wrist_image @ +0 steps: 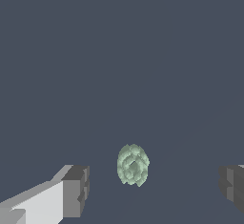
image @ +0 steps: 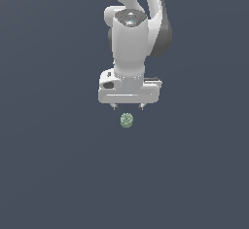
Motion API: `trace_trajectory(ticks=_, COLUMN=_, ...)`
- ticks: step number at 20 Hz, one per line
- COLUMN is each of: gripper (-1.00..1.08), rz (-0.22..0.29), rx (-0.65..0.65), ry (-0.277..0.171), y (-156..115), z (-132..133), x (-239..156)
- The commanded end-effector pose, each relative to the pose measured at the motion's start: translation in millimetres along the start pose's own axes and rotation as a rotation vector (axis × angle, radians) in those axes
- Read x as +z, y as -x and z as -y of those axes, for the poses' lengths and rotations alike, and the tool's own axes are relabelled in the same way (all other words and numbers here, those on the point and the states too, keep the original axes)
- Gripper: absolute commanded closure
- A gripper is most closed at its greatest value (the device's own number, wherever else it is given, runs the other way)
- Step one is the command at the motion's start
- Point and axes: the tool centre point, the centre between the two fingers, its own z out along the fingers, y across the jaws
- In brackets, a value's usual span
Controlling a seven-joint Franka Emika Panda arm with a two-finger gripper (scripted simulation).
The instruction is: Pick up the object and move it to a goal position.
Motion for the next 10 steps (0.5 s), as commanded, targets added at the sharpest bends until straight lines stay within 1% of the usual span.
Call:
trace_trajectory(ticks=1, gripper=-0.92, rz=0.0, rx=0.0, ry=0.0, y=0.0, z=0.0, x=0.0)
trace_trajectory(ticks=10, gripper=-0.92, rz=-0.008, rx=0.023, ry=-0.018, y=-7.4, z=-12.1, x=-9.7)
